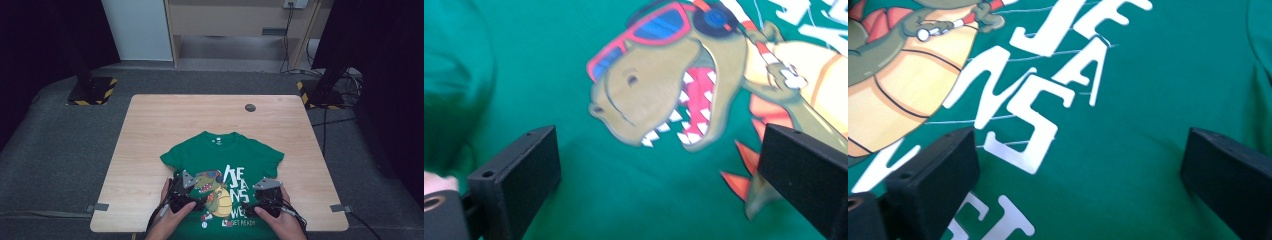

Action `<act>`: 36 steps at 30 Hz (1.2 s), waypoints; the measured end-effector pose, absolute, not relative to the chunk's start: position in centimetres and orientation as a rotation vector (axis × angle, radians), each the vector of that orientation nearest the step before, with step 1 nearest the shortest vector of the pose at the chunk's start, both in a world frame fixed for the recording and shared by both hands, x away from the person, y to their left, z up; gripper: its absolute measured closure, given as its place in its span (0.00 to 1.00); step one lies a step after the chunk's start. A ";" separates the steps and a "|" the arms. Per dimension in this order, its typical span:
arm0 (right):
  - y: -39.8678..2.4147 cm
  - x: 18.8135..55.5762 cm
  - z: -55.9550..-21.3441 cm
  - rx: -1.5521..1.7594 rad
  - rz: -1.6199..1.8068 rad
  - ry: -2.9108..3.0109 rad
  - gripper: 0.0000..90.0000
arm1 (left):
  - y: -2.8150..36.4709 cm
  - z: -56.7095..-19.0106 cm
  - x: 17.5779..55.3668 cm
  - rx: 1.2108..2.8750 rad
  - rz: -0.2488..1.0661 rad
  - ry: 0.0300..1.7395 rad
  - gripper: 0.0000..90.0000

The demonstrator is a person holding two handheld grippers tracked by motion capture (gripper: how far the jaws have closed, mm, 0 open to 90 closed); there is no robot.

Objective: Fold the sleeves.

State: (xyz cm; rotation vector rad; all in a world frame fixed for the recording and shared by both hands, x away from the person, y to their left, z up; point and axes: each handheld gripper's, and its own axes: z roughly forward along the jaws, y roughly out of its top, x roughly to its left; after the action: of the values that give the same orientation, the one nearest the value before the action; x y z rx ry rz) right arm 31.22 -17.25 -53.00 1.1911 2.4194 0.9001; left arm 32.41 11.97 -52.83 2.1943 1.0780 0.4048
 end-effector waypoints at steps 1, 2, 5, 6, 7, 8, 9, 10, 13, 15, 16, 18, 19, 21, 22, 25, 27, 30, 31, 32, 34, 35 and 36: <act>-17.2 31.4 -52.9 1.188 0.912 2.420 0.05 | 11.9 -52.7 32.7 2.191 0.411 1.082 0.03; -17.2 31.7 -52.7 1.193 0.924 2.414 0.05 | 11.9 -52.6 33.0 2.185 0.417 1.086 0.03; -17.2 33.0 -52.2 1.208 0.951 2.379 0.04 | 11.6 -52.4 33.9 2.174 0.435 1.093 0.03; -17.1 33.5 -52.0 1.214 0.954 2.374 0.04 | 11.5 -52.4 34.2 2.175 0.440 1.095 0.03; -17.1 34.0 -52.0 1.219 0.952 2.367 0.04 | 11.4 -52.5 34.6 2.174 0.441 1.099 0.03; -17.0 34.5 -52.0 1.227 0.950 2.362 0.04 | 11.3 -52.6 34.8 2.170 0.440 1.109 0.03; -16.9 35.0 -52.1 1.237 0.944 2.364 0.04 | 11.2 -52.7 35.1 2.172 0.435 1.118 0.03; -16.9 35.3 -52.2 1.239 0.939 2.362 0.04 | 11.0 -53.0 35.2 2.185 0.427 1.118 0.03; -16.7 35.9 -52.6 1.245 0.930 2.366 0.05 | 11.0 -53.2 35.2 2.182 0.424 1.112 0.01; -16.6 35.9 -52.9 1.236 0.914 2.377 0.05 | 11.1 -53.2 35.1 2.184 0.422 1.107 0.01; -16.5 35.8 -53.2 1.233 0.908 2.379 0.04 | 11.1 -53.2 35.1 2.186 0.421 1.104 0.01; -16.6 35.6 -53.3 1.228 0.921 2.366 0.04 | 11.2 -53.2 34.9 2.190 0.417 1.101 0.01; -16.6 35.5 -53.3 1.233 0.923 2.365 0.04 | 11.2 -53.2 34.8 2.191 0.416 1.102 0.01; -16.6 35.2 -53.3 1.225 0.927 2.363 0.04 | 11.2 -53.2 34.6 2.192 0.417 1.101 0.01; -16.6 35.0 -53.3 1.228 0.926 2.363 0.04 | 11.1 -53.2 34.4 2.190 0.418 1.104 0.01; -16.6 34.3 -53.4 1.233 0.928 2.358 0.04 | 11.1 -53.3 33.9 2.188 0.417 1.096 0.00; -16.6 33.8 -53.3 1.232 0.927 2.358 0.04 | 11.1 -53.3 33.4 2.187 0.417 1.092 0.00; -16.7 33.1 -53.3 1.223 0.924 2.373 0.04 | 11.2 -53.1 32.5 2.214 0.398 1.076 0.00; -16.8 32.9 -53.2 1.218 0.921 2.380 0.04 | 11.2 -53.0 32.3 2.222 0.391 1.075 0.00; -16.7 32.7 -53.2 1.215 0.917 2.388 0.04 | 11.2 -53.0 32.1 2.227 0.389 1.072 0.01; -16.8 32.6 -53.1 1.201 0.919 2.394 0.04 | 11.3 -52.8 32.2 2.225 0.403 1.064 0.02; -16.7 32.7 -53.0 1.198 0.927 2.386 0.04 | 11.3 -52.8 32.4 2.220 0.413 1.066 0.02; -16.7 33.0 -52.9 1.196 0.931 2.381 0.04 | 11.2 -52.7 32.7 2.209 0.417 1.076 0.02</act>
State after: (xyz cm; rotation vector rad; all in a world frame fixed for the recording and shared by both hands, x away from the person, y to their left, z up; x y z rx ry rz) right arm 32.98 -16.72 -52.91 1.1961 2.3806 0.9307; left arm 32.74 11.22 -52.72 2.2086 1.0761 0.4169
